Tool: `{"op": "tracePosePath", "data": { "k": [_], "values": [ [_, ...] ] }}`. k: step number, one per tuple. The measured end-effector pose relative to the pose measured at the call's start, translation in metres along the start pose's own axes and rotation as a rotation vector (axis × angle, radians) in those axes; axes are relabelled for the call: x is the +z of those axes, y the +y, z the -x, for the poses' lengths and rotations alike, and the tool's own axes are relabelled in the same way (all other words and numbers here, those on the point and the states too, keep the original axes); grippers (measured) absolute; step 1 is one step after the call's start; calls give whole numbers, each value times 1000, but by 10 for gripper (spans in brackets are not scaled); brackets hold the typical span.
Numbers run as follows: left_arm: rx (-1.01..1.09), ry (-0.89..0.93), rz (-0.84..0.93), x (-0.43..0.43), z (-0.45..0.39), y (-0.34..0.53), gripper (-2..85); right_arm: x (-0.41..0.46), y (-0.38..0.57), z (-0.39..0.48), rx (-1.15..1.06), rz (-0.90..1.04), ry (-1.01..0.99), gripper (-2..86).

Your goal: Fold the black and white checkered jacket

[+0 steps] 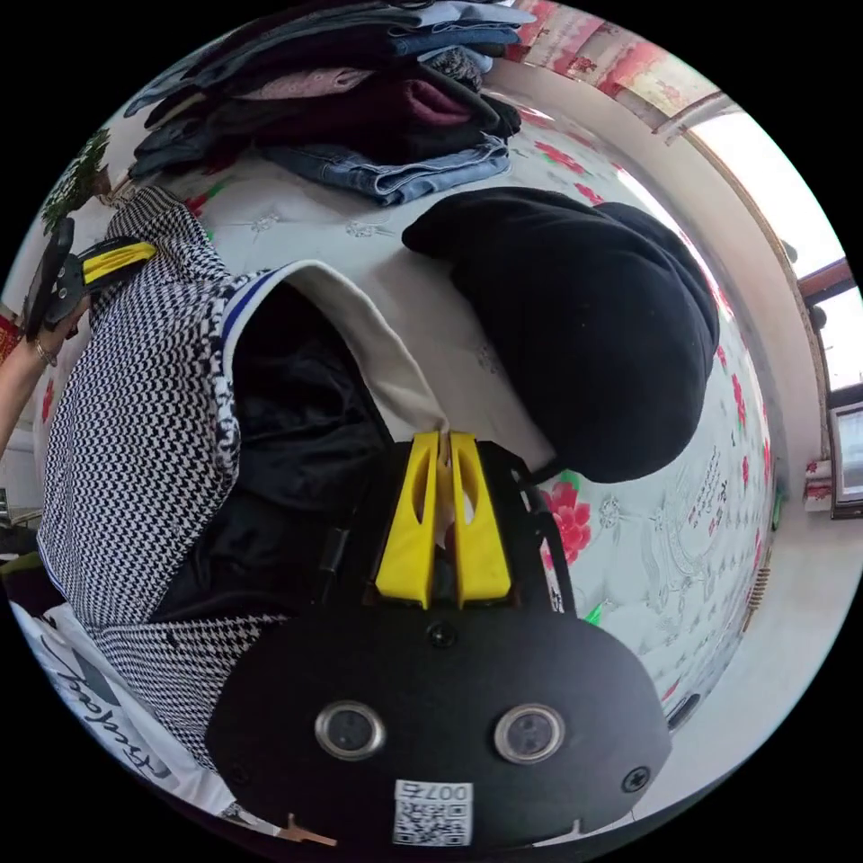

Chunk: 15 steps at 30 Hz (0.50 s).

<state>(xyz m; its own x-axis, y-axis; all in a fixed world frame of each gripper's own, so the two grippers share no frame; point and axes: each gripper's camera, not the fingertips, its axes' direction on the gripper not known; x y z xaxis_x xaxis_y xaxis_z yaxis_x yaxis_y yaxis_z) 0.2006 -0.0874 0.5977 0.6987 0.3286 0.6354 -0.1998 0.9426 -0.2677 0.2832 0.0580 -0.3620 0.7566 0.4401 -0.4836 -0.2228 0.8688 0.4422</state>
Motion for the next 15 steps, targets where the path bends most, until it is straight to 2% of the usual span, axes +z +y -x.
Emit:
{"op": "tracePosePath", "data": {
  "k": [4,9,13,15],
  "values": [
    [-195,216,26,9,44,-1,-10,1,-8,-26,156,-12,-61,16],
    [-194,219,8,8,44,18,-10,-49,39,-49,219,-250,-116,21],
    [-218,207,29,11,45,17,-10,-49,53,-72,211,-274,-483,53],
    [-221,199,38,11,46,16,-10,-39,52,-73,184,-250,-578,59]
  ]
}}
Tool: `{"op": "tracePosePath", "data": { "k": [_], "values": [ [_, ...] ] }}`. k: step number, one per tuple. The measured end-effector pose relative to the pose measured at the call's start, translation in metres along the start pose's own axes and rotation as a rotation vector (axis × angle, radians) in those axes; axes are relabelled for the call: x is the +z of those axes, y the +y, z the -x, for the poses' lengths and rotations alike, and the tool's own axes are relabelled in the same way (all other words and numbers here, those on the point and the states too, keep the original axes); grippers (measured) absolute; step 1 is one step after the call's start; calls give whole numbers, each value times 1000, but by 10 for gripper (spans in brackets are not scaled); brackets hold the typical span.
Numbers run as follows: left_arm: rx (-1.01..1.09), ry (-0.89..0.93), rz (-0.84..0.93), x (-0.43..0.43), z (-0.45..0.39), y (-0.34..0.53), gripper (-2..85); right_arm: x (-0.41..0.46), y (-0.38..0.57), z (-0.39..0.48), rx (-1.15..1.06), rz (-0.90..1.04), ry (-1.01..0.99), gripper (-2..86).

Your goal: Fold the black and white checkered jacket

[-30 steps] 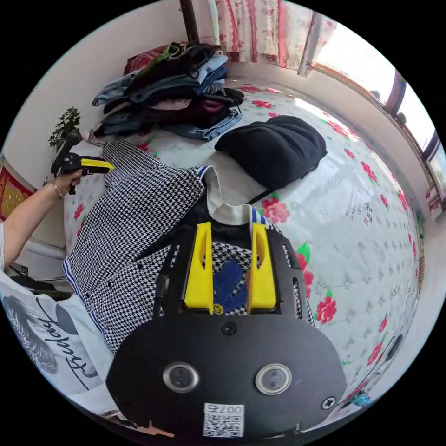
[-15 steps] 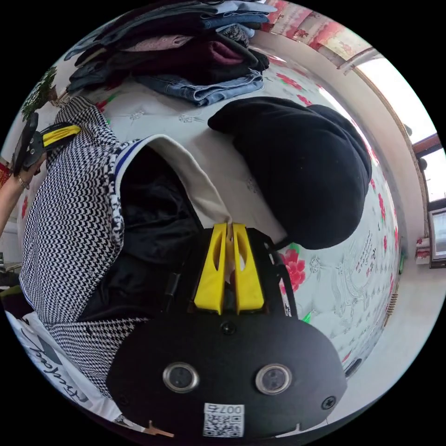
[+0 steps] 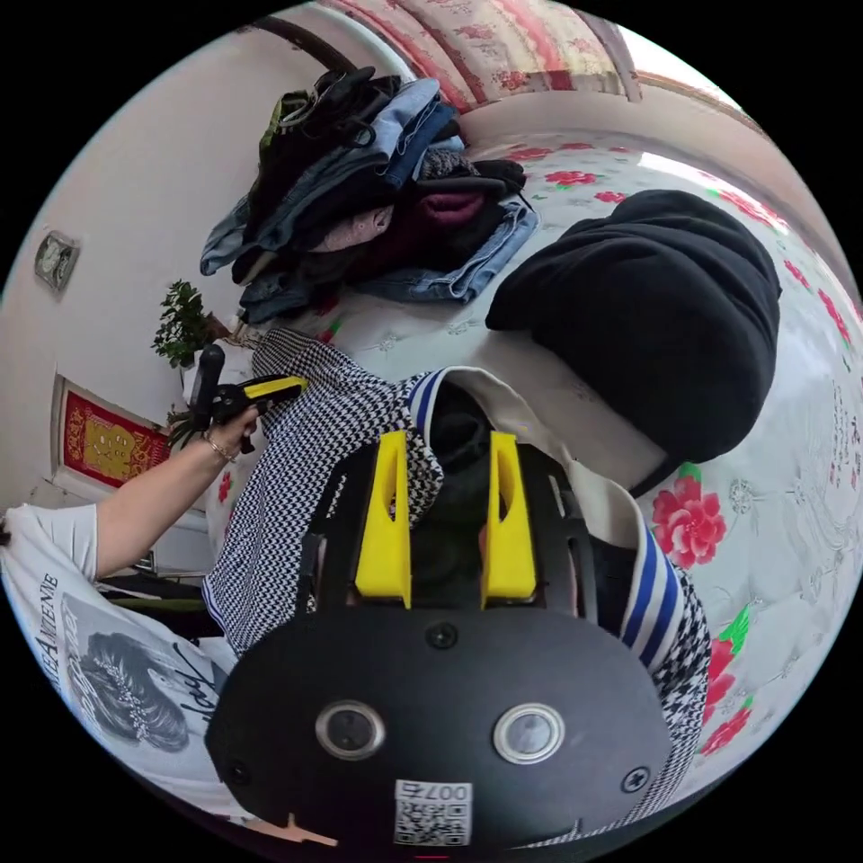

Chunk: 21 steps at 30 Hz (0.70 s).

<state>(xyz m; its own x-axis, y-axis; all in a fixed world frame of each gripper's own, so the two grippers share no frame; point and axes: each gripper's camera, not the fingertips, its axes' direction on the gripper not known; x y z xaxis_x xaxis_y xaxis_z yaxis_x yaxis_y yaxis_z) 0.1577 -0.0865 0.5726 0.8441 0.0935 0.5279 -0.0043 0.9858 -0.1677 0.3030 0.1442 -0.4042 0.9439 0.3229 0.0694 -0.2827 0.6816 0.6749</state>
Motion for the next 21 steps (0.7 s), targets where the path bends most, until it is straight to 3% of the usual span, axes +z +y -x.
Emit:
{"op": "tracePosePath", "data": {
  "k": [7,13,14,18,21],
  "values": [
    [-19,-11,-2,2,9,-2,-10,24,-11,-2,-76,101,54,22],
    [-32,-2,-26,1,16,-3,-10,62,3,-18,-150,223,287,13],
    [-34,-2,-26,1,17,-3,-10,55,5,-25,-113,148,258,15],
    [-37,-3,-4,-3,23,-10,-9,43,-3,-36,-11,148,205,18],
    [-92,-10,5,-21,35,-12,-8,8,1,-24,-22,46,316,19]
  ]
}}
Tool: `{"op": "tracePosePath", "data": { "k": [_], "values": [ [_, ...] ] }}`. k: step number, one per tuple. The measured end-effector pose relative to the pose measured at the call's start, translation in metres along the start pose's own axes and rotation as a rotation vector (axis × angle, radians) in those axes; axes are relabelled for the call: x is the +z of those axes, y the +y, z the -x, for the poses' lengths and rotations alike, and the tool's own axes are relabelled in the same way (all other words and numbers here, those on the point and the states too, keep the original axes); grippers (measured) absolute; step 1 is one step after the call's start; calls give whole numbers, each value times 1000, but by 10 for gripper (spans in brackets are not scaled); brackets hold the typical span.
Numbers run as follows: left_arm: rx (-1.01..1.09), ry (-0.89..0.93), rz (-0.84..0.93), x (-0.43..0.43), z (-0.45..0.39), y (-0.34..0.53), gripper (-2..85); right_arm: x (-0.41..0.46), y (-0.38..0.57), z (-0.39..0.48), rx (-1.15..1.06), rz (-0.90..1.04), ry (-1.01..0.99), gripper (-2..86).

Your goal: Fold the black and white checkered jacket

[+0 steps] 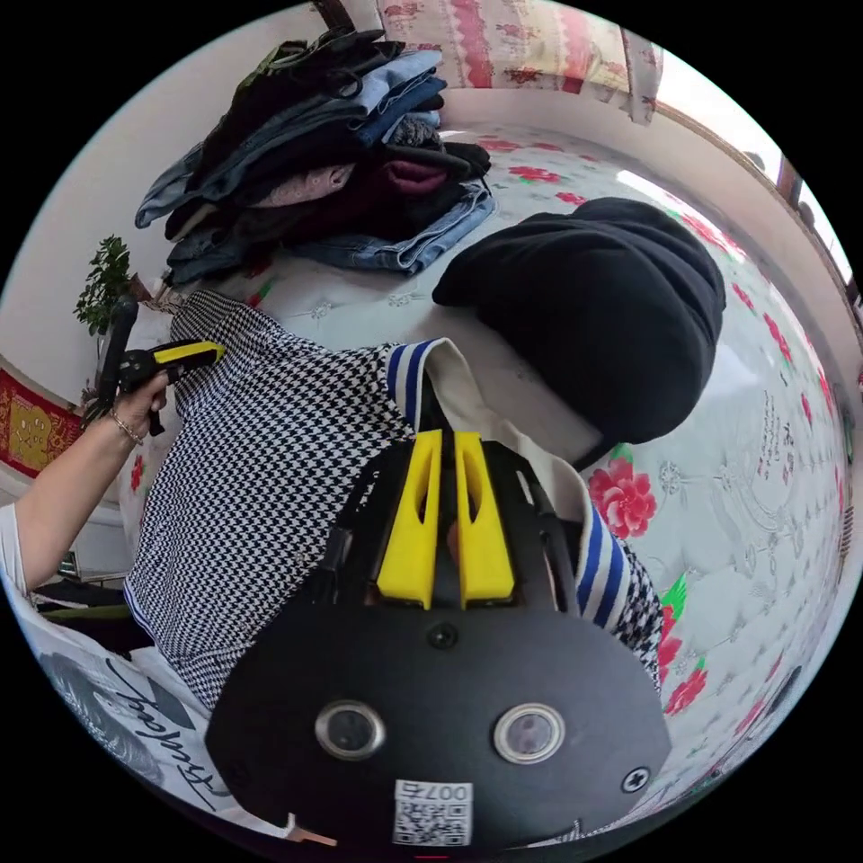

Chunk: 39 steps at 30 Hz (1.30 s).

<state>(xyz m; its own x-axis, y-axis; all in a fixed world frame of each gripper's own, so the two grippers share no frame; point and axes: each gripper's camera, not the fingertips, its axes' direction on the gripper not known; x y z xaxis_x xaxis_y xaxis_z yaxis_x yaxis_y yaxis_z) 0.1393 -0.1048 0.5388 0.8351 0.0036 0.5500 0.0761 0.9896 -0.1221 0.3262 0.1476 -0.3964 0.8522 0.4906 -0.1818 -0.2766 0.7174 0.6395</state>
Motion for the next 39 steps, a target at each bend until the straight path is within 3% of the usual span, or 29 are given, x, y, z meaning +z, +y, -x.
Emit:
{"op": "tracePosePath", "data": {
  "k": [3,6,10,12,16,19,21,24,29,32,34,39],
  "values": [
    [13,9,-139,-60,2,17,-4,-41,14,-14,-16,-46,46,27],
    [86,139,-217,-115,-15,58,18,-66,31,-43,11,-30,70,33],
    [261,535,-81,-140,-79,131,72,-62,43,-69,23,81,48,46],
    [320,619,-4,-146,-111,160,78,-49,40,-67,-14,166,35,51],
    [417,693,143,-149,-167,199,81,-2,36,-66,-27,357,194,48],
    [516,630,259,-137,-202,209,77,29,32,-74,-15,470,295,26],
    [574,608,224,-144,-204,208,69,23,24,-76,-18,464,281,14],
    [562,692,219,-155,-182,199,62,-26,10,-82,11,293,117,3],
    [471,896,96,-212,-121,203,62,-111,10,-150,333,-95,-242,3],
    [459,865,69,-222,-110,217,63,-98,23,-177,492,-129,-292,15],
    [397,865,129,-207,-108,216,62,-88,23,-166,455,-71,-254,22],
    [407,871,130,-207,-110,203,59,-74,11,-75,83,23,-128,48]
  ]
}}
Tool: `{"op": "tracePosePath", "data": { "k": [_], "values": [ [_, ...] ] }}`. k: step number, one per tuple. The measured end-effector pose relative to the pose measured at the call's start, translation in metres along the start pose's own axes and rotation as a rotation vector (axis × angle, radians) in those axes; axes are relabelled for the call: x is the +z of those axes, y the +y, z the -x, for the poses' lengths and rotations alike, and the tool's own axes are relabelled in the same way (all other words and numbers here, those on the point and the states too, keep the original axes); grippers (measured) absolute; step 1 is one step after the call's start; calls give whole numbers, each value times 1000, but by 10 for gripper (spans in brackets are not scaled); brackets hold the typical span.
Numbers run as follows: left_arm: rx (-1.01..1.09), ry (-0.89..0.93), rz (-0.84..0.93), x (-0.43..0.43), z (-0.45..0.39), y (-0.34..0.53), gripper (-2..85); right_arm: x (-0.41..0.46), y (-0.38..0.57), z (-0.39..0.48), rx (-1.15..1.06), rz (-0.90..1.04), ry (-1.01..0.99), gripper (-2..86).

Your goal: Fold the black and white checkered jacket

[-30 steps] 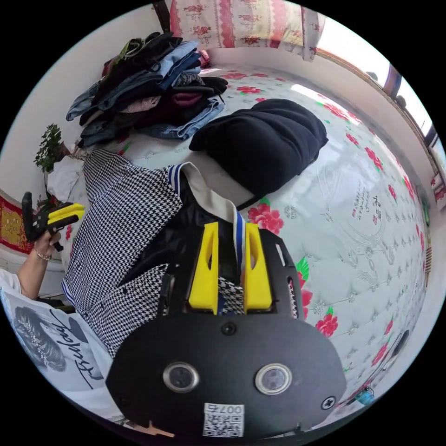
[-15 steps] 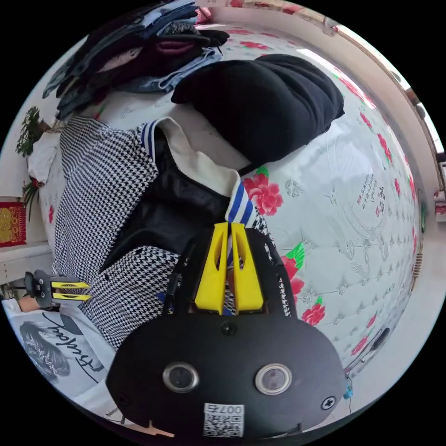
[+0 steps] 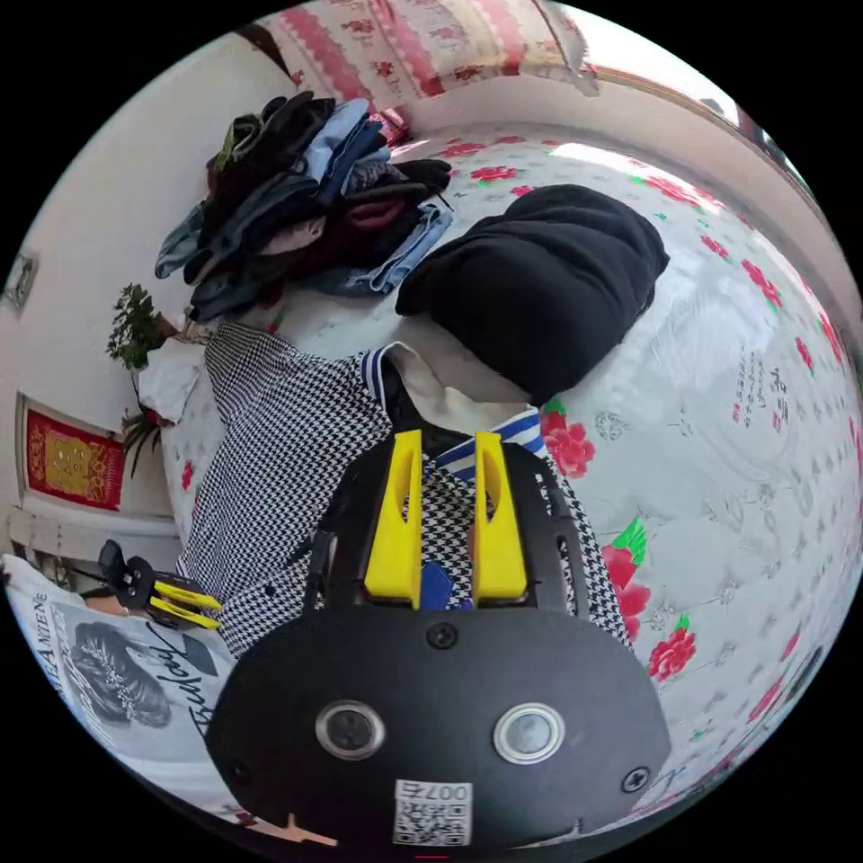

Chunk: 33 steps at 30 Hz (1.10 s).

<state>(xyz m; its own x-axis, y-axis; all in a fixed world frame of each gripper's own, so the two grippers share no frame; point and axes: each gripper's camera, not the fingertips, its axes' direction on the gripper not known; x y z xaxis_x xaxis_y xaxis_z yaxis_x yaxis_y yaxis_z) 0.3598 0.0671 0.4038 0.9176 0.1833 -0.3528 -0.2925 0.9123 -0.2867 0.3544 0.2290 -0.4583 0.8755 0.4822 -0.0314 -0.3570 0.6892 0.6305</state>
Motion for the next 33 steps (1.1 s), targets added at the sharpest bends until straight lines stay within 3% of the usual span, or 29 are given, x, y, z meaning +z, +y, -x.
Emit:
{"op": "tracePosePath", "data": {
  "k": [7,8,12,19,21,26,29,33],
  "values": [
    [27,10,-16,-16,-13,-5,63,126,9,57,-231,397,337,61],
    [27,8,-18,-17,-14,-5,63,116,16,61,-265,280,320,57],
    [8,9,-36,-22,-19,-5,63,110,29,60,-254,256,359,50],
    [-27,44,-88,-40,-23,-2,61,23,32,97,-292,-72,360,55],
    [-71,9,-87,-37,-16,1,62,32,23,97,-284,-65,318,60],
    [-109,-55,24,-5,2,-4,66,125,12,52,-49,294,189,75],
    [-79,-89,40,-3,-8,-6,69,74,43,53,1,72,119,78],
    [-69,-112,-9,-25,-26,11,66,8,125,48,45,-79,44,81]
  ]
}}
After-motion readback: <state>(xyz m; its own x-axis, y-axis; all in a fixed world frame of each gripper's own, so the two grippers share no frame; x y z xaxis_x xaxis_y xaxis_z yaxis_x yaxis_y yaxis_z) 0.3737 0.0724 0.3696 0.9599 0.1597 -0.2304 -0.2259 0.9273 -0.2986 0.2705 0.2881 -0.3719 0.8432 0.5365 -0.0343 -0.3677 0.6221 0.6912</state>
